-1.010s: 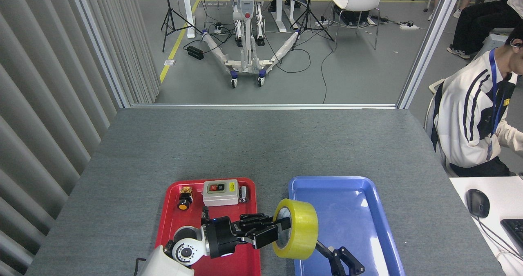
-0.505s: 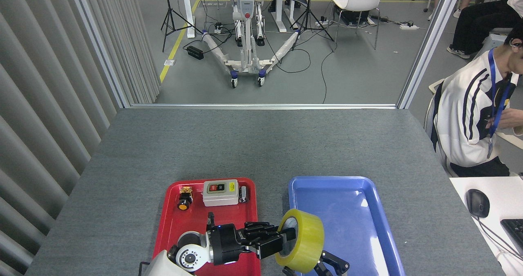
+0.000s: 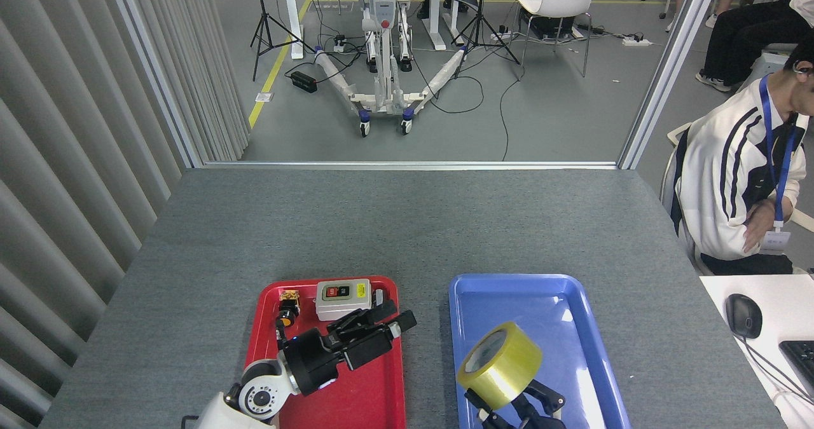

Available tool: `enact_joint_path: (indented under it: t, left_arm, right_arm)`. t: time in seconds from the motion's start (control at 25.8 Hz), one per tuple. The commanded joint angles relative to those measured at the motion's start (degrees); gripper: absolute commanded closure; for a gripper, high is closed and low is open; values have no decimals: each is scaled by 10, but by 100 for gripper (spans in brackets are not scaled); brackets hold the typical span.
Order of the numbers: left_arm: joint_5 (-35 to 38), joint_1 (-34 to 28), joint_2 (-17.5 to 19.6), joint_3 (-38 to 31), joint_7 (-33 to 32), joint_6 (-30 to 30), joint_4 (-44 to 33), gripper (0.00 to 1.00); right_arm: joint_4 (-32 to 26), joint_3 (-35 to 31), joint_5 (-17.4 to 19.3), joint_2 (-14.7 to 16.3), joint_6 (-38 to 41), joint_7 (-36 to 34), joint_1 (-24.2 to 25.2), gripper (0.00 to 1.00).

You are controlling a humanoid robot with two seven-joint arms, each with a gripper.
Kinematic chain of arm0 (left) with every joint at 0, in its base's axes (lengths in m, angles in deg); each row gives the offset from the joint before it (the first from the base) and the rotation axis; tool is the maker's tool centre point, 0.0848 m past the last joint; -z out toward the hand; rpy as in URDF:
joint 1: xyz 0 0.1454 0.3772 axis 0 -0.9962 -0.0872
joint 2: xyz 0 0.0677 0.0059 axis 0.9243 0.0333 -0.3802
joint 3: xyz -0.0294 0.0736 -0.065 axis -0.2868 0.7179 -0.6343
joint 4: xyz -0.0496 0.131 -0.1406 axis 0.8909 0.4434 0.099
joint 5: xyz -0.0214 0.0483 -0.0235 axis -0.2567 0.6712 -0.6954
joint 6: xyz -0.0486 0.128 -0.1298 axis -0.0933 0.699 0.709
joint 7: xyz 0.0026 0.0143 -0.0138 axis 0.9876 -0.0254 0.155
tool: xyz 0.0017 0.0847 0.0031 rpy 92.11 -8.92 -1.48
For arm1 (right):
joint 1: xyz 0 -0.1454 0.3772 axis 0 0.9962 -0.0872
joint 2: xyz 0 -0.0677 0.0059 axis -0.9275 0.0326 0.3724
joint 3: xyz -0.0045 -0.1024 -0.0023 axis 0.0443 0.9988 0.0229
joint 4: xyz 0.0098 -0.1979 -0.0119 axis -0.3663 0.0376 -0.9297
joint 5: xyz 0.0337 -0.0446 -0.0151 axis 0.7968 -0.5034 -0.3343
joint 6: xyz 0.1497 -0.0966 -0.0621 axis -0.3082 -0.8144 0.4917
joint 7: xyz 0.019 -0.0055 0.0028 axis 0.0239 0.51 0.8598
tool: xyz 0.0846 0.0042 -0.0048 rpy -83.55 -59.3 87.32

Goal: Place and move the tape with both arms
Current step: 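Release the tape into the blue tray and withdraw the left gripper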

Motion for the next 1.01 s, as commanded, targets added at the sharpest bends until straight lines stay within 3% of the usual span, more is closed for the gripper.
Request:
enact_joint_path:
  t: [0.0,0.12,0.19,0.31,0.47,0.5,0.54,0.58,0.66,0.7,0.85,0.97]
  left_arm:
    - [132,-25,30,-1,164,71,-33,1]
    - [338,-91,35,5,307,193,-109,1]
    - [440,-122,35,31,338,294,-149,1]
    - [470,-129,42,61,334,404,-160,0]
    - [451,-129,46,58,303,425,-157,0]
    - [440,-125,50,58,295,422,-157,0]
    - [432,-121,53,56,287,421,-156,0]
    - [428,-115,56,54,280,422,-154,0]
    - [428,-113,56,53,277,423,-155,0]
    - [428,-113,55,53,281,423,-154,0]
    - [428,-104,50,51,286,417,-158,0]
    - [429,-104,52,51,294,417,-174,0]
  right_arm:
    - [-1,-26,6,8,-42,76,-16,100]
    - [-10,-37,38,10,-68,250,-35,100]
    - [-27,-37,55,10,-79,424,-54,100]
    - [-47,-37,93,10,-91,643,-86,100]
    - [-44,-33,129,9,-118,814,-134,100]
    - [-43,-31,130,10,-129,839,-141,99]
    - [-41,-31,130,10,-144,853,-146,88]
    - [-38,-31,130,10,-163,853,-147,67]
    - [-36,-30,130,9,-188,845,-148,5]
    - [-36,-30,130,8,-189,838,-147,0]
    - [-36,-31,131,5,-189,799,-145,0]
    - [-36,-35,131,6,-193,731,-140,0]
